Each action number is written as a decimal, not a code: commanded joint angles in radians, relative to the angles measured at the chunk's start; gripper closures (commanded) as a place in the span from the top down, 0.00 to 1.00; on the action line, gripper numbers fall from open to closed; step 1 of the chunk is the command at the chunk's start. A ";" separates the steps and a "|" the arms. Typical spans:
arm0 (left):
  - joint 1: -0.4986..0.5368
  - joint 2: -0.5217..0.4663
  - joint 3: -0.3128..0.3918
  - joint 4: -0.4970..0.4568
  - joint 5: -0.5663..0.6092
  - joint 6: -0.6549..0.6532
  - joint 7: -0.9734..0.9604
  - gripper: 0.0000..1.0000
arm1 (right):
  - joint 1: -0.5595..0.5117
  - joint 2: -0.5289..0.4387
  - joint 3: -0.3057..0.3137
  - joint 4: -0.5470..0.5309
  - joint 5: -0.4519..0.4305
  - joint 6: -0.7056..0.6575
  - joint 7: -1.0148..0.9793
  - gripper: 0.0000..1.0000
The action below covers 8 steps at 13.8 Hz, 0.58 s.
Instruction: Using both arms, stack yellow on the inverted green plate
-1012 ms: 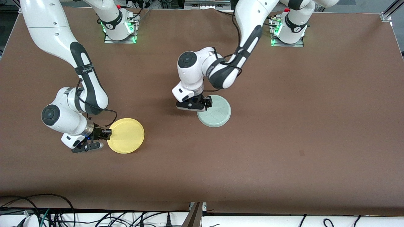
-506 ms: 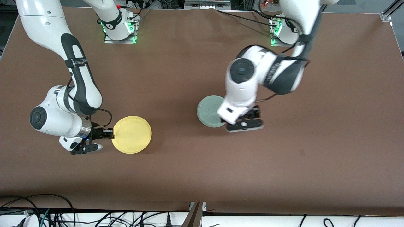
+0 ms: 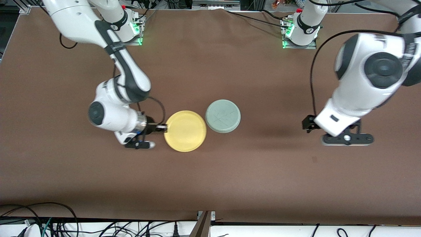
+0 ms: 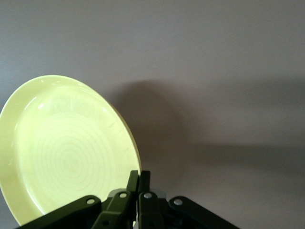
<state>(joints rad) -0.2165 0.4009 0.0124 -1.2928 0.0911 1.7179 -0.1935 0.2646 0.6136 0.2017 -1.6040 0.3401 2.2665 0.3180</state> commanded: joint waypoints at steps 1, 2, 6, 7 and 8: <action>0.090 -0.097 -0.008 -0.103 -0.102 -0.021 0.101 1.00 | 0.109 -0.037 -0.005 -0.065 0.011 0.097 0.145 0.00; 0.110 -0.135 -0.008 -0.158 -0.119 -0.021 0.136 1.00 | 0.140 -0.037 -0.005 -0.065 0.011 0.125 0.179 0.00; 0.149 -0.321 -0.005 -0.348 -0.108 -0.014 0.200 1.00 | 0.221 -0.025 -0.005 -0.118 0.013 0.244 0.207 0.00; 0.151 -0.371 -0.005 -0.402 -0.105 -0.015 0.192 1.00 | 0.244 -0.025 -0.005 -0.137 0.011 0.281 0.214 0.00; 0.151 -0.442 -0.005 -0.489 -0.105 0.003 0.184 1.00 | 0.272 -0.026 -0.005 -0.152 0.011 0.327 0.228 0.00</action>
<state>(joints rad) -0.0731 0.1230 0.0137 -1.5839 -0.0035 1.6863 -0.0187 0.4902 0.6103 0.2039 -1.7041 0.3402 2.5164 0.5191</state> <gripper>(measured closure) 0.000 0.982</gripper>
